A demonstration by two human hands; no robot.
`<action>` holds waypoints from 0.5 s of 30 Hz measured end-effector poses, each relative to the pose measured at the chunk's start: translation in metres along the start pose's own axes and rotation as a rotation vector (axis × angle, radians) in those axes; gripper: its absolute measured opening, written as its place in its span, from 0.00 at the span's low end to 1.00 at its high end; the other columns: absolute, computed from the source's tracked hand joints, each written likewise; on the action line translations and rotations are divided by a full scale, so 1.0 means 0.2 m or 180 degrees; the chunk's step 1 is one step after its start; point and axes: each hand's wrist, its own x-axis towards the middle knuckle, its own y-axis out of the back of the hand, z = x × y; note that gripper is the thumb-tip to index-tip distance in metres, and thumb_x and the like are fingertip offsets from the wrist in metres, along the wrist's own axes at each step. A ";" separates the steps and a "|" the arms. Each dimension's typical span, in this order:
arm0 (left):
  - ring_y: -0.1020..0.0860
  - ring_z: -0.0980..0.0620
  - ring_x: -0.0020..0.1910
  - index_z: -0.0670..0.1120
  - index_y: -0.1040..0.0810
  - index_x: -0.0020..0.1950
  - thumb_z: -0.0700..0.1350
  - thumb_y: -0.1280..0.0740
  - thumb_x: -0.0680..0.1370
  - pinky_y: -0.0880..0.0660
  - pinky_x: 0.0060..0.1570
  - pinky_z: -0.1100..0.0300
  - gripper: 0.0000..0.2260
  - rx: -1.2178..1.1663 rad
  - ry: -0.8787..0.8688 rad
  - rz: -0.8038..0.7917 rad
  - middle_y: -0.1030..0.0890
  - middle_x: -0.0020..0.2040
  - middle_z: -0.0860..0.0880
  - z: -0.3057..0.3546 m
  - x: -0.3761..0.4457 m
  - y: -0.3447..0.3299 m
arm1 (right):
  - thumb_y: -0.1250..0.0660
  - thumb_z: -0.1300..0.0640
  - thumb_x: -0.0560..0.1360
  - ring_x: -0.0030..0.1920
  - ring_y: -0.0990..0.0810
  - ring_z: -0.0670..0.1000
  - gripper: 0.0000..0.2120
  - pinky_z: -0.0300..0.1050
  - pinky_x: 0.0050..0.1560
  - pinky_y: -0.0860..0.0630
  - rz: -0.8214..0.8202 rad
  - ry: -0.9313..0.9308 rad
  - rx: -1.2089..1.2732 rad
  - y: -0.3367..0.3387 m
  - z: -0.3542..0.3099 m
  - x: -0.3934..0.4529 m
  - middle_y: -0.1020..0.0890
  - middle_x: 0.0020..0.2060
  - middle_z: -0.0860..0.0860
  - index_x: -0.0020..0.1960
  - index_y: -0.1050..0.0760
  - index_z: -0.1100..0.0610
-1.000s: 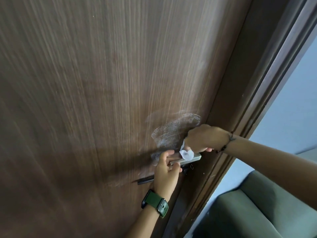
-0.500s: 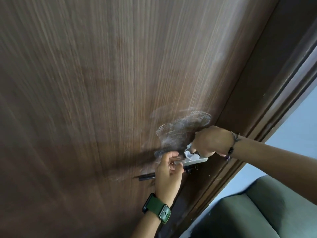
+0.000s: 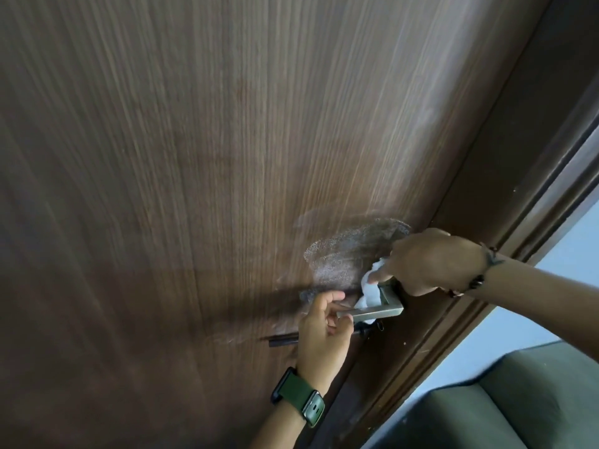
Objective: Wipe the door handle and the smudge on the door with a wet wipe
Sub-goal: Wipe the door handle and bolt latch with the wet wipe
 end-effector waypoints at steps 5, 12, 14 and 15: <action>0.20 0.50 0.40 0.56 0.27 0.48 0.34 0.37 0.74 0.26 0.37 0.67 0.16 -0.0049 0.0078 0.0044 0.21 0.41 0.49 0.02 -0.01 -0.01 | 0.46 0.61 0.79 0.67 0.33 0.57 0.28 0.57 0.53 0.29 0.0243 0.0130 0.0253 -0.09 -0.07 0.07 0.35 0.70 0.51 0.72 0.45 0.35; 0.21 0.48 0.41 0.58 0.27 0.48 0.35 0.37 0.74 0.25 0.34 0.69 0.16 0.0124 0.0150 -0.0042 0.19 0.42 0.46 0.02 0.00 0.00 | 0.43 0.59 0.77 0.53 0.21 0.56 0.19 0.47 0.43 0.26 0.1654 -0.0258 0.1069 -0.34 -0.11 0.05 0.22 0.54 0.52 0.65 0.32 0.46; 0.21 0.49 0.41 0.57 0.26 0.48 0.34 0.37 0.74 0.25 0.34 0.66 0.16 0.0109 0.0195 0.0029 0.20 0.41 0.46 0.02 0.00 -0.02 | 0.43 0.57 0.75 0.50 0.20 0.56 0.16 0.46 0.40 0.28 0.2034 -0.0477 0.1703 -0.41 -0.16 0.04 0.21 0.52 0.51 0.61 0.29 0.48; 0.21 0.51 0.40 0.56 0.26 0.48 0.34 0.38 0.74 0.25 0.34 0.66 0.16 0.0083 0.0222 0.0054 0.20 0.41 0.47 0.02 0.00 -0.02 | 0.43 0.57 0.75 0.48 0.20 0.56 0.14 0.45 0.37 0.30 0.2282 -0.0579 0.2090 -0.43 -0.20 0.05 0.20 0.50 0.50 0.59 0.28 0.49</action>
